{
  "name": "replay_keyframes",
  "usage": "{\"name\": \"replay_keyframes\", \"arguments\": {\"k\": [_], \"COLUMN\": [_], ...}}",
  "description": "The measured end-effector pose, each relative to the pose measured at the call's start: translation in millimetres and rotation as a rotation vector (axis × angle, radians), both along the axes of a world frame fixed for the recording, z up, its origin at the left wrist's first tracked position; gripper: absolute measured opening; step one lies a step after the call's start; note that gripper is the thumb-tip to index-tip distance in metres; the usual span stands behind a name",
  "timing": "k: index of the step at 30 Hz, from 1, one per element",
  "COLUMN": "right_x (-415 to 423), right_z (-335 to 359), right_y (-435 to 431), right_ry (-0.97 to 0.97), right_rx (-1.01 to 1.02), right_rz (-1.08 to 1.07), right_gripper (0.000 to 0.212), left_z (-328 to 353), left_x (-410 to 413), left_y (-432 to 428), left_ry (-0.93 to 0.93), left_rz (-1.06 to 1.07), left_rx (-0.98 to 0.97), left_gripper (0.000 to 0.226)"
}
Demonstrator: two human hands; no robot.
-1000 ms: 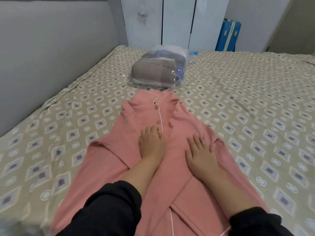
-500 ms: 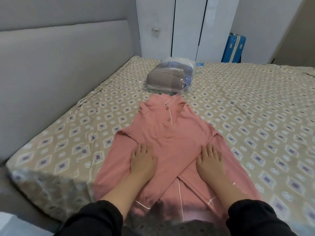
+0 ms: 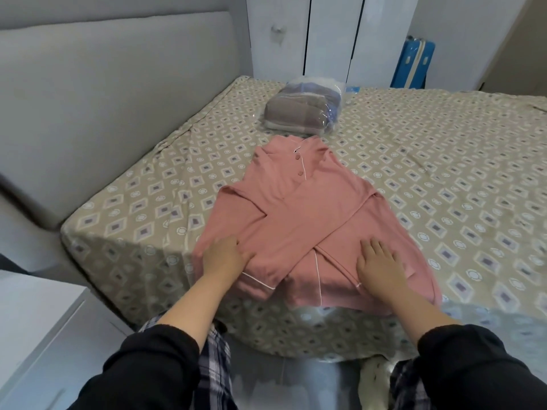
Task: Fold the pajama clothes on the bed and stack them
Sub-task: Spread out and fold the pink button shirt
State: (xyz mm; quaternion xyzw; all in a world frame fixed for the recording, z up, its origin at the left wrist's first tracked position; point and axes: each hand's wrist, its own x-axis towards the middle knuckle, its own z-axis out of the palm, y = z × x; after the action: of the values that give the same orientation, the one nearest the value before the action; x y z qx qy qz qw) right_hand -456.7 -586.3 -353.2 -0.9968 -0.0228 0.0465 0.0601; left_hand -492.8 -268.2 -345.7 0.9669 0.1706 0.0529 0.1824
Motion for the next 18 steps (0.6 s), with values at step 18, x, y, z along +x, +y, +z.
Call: {"name": "replay_keyframes", "arguments": {"k": [18], "right_x": [-24], "right_z": [9], "right_y": [8], "right_ry": [-0.031], "right_rx": [-0.093], "right_rz": [-0.163], "right_gripper": [0.051], "left_z": [-23], "left_x": [14], "left_y": [-34], "left_ry": [0.008], "left_rz": [-0.374], "left_rx": [0.318], "left_gripper": [0.053]}}
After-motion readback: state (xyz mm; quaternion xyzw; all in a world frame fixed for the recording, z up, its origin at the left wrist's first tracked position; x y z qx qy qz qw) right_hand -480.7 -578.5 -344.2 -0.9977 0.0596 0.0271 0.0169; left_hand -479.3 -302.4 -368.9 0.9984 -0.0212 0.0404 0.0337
